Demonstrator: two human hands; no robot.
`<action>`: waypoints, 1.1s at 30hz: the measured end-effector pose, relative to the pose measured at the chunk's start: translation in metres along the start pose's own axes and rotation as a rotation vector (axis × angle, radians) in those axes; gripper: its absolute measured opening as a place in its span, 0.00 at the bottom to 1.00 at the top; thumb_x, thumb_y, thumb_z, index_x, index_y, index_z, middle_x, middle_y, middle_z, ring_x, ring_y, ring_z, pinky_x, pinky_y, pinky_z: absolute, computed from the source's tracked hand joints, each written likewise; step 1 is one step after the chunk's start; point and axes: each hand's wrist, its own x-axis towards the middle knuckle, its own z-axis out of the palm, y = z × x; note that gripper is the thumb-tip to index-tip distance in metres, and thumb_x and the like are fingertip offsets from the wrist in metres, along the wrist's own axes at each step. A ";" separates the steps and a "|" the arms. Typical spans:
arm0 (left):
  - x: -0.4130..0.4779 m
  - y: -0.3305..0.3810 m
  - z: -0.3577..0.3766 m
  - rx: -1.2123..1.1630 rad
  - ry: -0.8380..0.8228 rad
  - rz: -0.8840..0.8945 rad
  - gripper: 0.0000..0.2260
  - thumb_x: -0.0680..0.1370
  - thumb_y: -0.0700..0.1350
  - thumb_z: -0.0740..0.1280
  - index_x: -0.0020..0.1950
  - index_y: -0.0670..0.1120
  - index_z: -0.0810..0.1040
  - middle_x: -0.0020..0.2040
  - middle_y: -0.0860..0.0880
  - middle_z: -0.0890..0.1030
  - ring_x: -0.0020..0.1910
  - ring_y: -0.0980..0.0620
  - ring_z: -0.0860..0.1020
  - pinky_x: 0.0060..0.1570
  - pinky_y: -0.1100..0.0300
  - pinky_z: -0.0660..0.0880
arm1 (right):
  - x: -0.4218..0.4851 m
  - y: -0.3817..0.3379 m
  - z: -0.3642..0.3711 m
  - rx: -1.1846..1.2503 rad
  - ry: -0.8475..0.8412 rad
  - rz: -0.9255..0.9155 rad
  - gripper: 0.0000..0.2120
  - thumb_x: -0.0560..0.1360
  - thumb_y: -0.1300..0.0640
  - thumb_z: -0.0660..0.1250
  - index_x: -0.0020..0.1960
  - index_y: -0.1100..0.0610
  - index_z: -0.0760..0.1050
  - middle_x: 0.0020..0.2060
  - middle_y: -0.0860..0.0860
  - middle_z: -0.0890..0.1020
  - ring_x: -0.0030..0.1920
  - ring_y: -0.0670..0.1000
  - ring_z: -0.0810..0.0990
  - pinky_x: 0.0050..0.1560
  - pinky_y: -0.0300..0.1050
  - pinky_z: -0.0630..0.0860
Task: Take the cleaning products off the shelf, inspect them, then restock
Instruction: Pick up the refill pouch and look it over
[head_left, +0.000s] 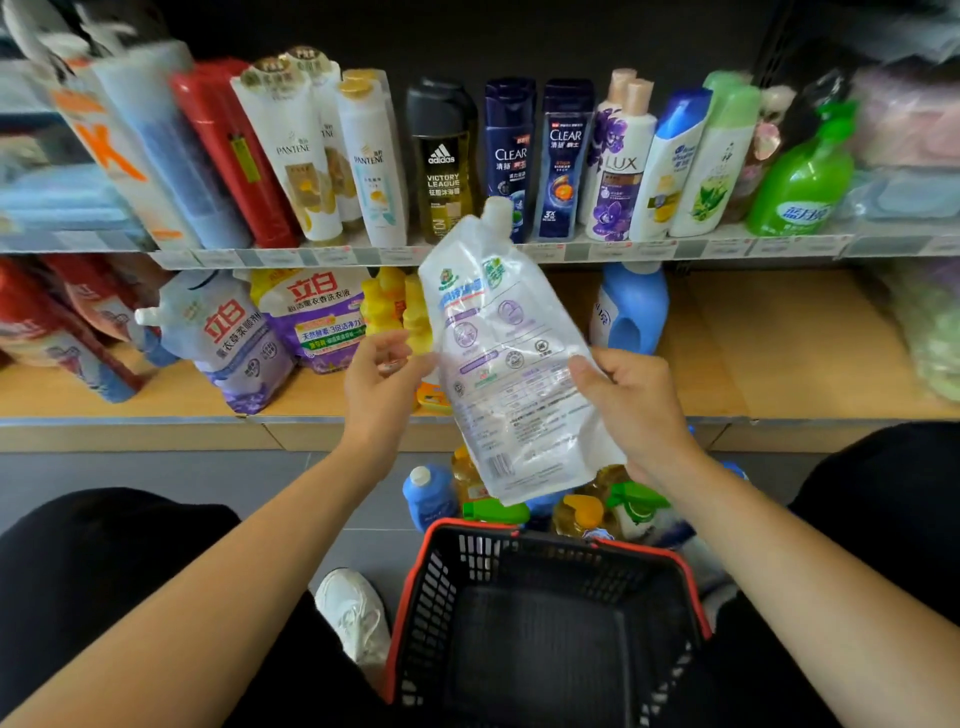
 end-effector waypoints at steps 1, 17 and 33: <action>0.000 -0.006 -0.001 -0.022 -0.078 -0.091 0.21 0.73 0.48 0.76 0.64 0.47 0.76 0.57 0.47 0.81 0.52 0.49 0.80 0.54 0.51 0.78 | 0.001 0.000 -0.004 0.066 0.002 0.041 0.15 0.81 0.60 0.66 0.43 0.45 0.87 0.40 0.49 0.87 0.41 0.48 0.86 0.38 0.42 0.80; -0.018 -0.008 -0.015 -0.162 -0.537 -0.096 0.25 0.76 0.37 0.73 0.71 0.47 0.70 0.59 0.43 0.85 0.57 0.41 0.84 0.47 0.48 0.83 | -0.001 0.002 -0.013 0.368 -0.056 0.336 0.13 0.80 0.61 0.66 0.64 0.57 0.79 0.57 0.56 0.85 0.57 0.58 0.84 0.57 0.58 0.81; -0.008 0.004 -0.067 0.054 -0.156 0.297 0.46 0.66 0.57 0.79 0.79 0.61 0.60 0.75 0.55 0.70 0.71 0.55 0.72 0.68 0.58 0.72 | 0.005 0.012 0.007 -0.278 -0.211 -0.121 0.12 0.77 0.55 0.71 0.41 0.38 0.83 0.34 0.45 0.85 0.36 0.39 0.77 0.34 0.39 0.72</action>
